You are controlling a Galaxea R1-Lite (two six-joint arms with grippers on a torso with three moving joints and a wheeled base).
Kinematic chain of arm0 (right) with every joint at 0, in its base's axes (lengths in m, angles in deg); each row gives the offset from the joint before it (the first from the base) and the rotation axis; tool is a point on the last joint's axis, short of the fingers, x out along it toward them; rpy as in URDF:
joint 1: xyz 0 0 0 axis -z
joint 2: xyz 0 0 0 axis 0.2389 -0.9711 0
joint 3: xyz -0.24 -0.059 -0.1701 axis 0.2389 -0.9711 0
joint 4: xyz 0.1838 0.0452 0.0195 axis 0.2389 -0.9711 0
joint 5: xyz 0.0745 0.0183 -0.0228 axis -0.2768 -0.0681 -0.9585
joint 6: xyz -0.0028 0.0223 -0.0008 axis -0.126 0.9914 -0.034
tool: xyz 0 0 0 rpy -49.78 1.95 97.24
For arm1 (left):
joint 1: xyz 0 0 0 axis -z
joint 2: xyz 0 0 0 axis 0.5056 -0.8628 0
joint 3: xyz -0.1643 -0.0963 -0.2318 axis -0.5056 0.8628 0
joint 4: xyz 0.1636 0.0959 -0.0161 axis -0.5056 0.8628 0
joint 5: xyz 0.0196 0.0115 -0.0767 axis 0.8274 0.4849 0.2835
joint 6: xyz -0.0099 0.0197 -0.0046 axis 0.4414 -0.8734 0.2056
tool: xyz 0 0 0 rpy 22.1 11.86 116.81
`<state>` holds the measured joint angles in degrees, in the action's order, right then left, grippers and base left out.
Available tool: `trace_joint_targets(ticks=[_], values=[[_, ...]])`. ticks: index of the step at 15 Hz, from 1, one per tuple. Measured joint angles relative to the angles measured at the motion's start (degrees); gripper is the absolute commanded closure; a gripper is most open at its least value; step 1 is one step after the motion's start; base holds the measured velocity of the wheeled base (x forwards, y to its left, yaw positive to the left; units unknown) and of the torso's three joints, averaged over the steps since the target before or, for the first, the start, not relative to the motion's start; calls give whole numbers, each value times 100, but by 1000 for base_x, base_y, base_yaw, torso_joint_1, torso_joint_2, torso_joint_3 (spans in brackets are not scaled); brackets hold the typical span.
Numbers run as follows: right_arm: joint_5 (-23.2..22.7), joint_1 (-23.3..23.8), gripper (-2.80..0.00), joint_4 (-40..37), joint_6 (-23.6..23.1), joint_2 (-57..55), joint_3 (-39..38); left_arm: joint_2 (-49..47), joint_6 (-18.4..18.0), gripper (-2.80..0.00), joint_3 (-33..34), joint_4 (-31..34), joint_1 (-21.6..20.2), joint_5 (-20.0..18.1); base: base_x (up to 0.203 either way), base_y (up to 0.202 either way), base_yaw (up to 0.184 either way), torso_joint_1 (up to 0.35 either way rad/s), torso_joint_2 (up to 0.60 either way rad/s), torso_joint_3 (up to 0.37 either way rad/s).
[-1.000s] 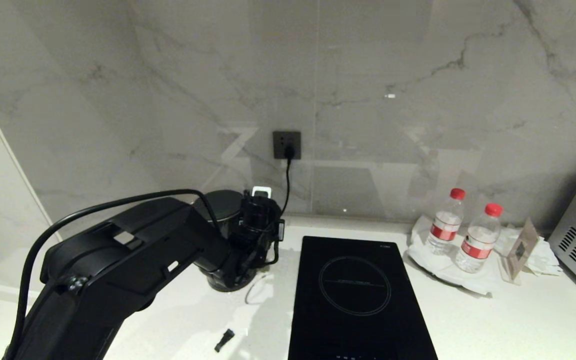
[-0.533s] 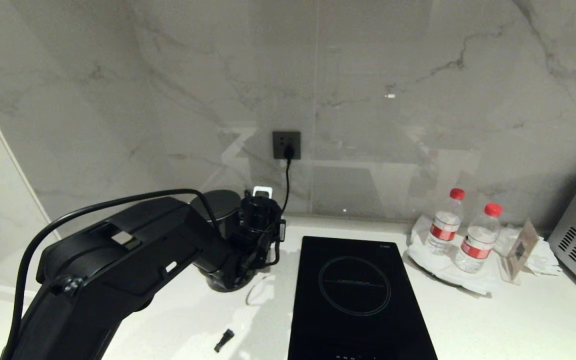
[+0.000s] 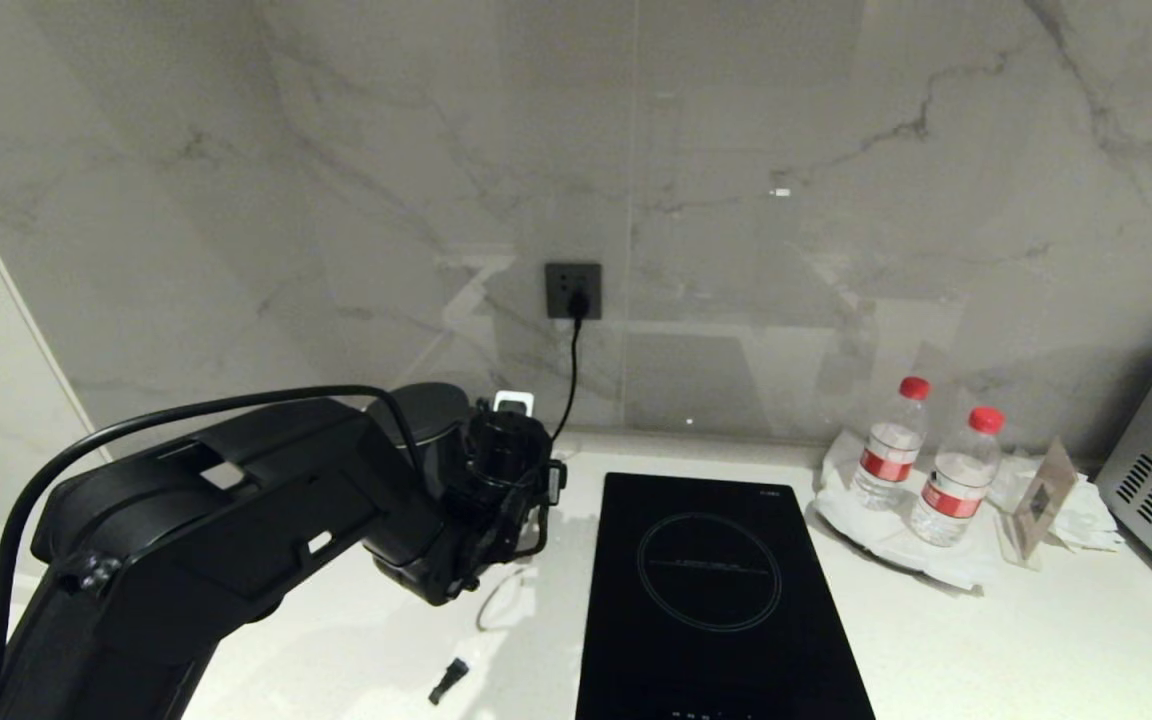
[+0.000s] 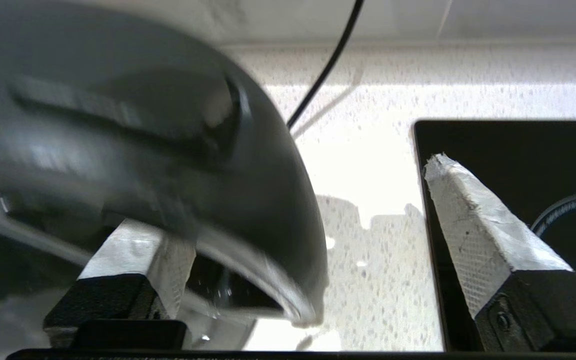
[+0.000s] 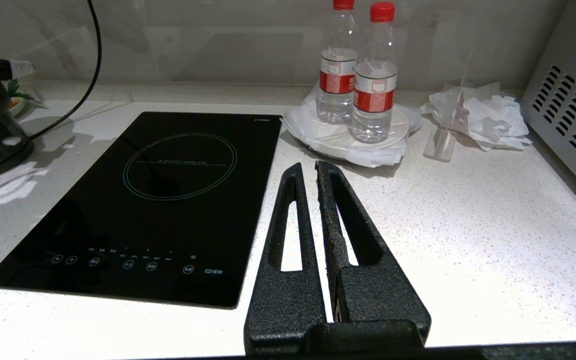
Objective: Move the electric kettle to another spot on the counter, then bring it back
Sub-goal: Place it on the power base
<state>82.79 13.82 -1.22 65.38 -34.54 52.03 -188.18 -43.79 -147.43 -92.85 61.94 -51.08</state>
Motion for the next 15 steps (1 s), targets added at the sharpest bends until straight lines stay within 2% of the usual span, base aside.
trace_joint_targets(ticks=[7,12,15], values=[[2,0,0,2,-1,0,0,-51,101,-280,111,-103,23,27,0,0,0,0,0,0],[4,0,0,2,1,0,0,-182,289,-280,349,-518,-56,-5,0,0,0,0,0,0],[2,0,0,5,0,0,0,-274,340,-280,594,-982,15,-2,0,0,0,0,0,0]])
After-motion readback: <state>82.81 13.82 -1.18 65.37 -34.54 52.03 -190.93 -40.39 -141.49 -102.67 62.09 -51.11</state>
